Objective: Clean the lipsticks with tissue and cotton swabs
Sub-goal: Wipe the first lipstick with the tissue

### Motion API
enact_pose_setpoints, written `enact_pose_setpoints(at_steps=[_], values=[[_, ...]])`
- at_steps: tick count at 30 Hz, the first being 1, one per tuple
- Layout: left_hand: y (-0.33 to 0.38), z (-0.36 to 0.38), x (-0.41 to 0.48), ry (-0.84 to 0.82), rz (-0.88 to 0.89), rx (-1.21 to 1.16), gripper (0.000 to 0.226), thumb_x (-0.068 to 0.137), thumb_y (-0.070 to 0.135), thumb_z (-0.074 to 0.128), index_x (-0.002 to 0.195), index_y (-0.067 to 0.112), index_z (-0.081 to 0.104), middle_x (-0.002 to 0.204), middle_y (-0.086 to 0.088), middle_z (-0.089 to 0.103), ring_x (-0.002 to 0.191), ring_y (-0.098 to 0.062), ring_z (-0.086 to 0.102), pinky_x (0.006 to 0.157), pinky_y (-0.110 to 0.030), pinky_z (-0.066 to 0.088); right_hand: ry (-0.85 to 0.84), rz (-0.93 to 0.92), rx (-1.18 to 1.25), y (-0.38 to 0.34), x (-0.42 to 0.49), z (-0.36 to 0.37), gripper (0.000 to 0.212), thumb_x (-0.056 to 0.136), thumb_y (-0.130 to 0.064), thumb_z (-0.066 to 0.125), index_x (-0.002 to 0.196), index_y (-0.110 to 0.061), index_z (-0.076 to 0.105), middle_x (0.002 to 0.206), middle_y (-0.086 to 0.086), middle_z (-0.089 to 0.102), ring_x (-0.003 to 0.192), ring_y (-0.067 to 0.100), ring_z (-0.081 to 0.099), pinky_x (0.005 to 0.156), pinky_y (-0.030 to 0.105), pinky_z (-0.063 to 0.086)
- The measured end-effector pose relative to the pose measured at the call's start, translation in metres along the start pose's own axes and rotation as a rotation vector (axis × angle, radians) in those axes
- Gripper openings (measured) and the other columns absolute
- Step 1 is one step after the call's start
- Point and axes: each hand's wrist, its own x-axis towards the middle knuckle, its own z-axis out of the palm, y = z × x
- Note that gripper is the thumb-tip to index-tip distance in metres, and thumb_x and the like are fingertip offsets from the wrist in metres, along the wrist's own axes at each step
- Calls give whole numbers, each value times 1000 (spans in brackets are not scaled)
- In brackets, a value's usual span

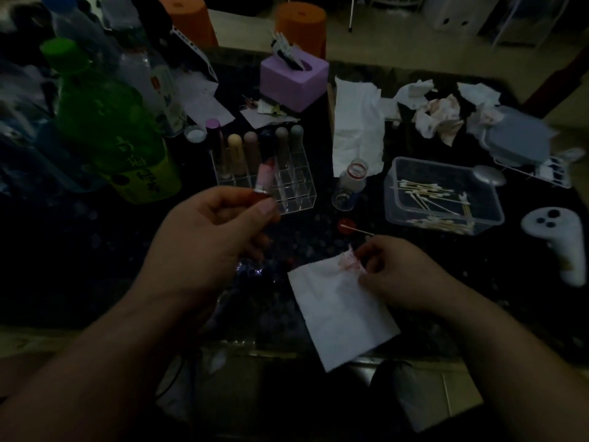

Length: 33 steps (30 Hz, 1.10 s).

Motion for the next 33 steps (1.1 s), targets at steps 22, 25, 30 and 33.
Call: enact_pose_setpoints(at_steps=[22,25,30,33], values=[[-11,18,-21,-250,12,232,16,76,21,81,90,25,74,81,6,77,74,-11,74,71,-27,61,108,-374,940,-55,-41,13,19,68,-29,75,80,-15,75,68,-4,70,55,1,61,50,12,44],[-14,19,-20,-271,38,263,12,80,21,78,90,28,75,80,7,77,73,-11,74,71,-29,61,144,-392,939,-56,-41,13,15,69,-25,74,79,-14,74,69,-4,71,56,1,62,52,11,45],[-16,19,-19,-336,91,282,13,90,18,68,99,23,76,80,7,75,76,-10,73,71,-23,56,153,-455,952,-56,-41,11,14,74,-20,71,83,-9,72,66,-6,69,54,0,61,52,11,45],[-10,14,-18,-440,77,295,16,95,20,61,101,23,75,81,1,75,79,-11,72,77,-25,58,94,-462,966,-55,-40,8,11,74,-20,70,82,-13,73,67,-3,70,54,1,61,52,12,44]])
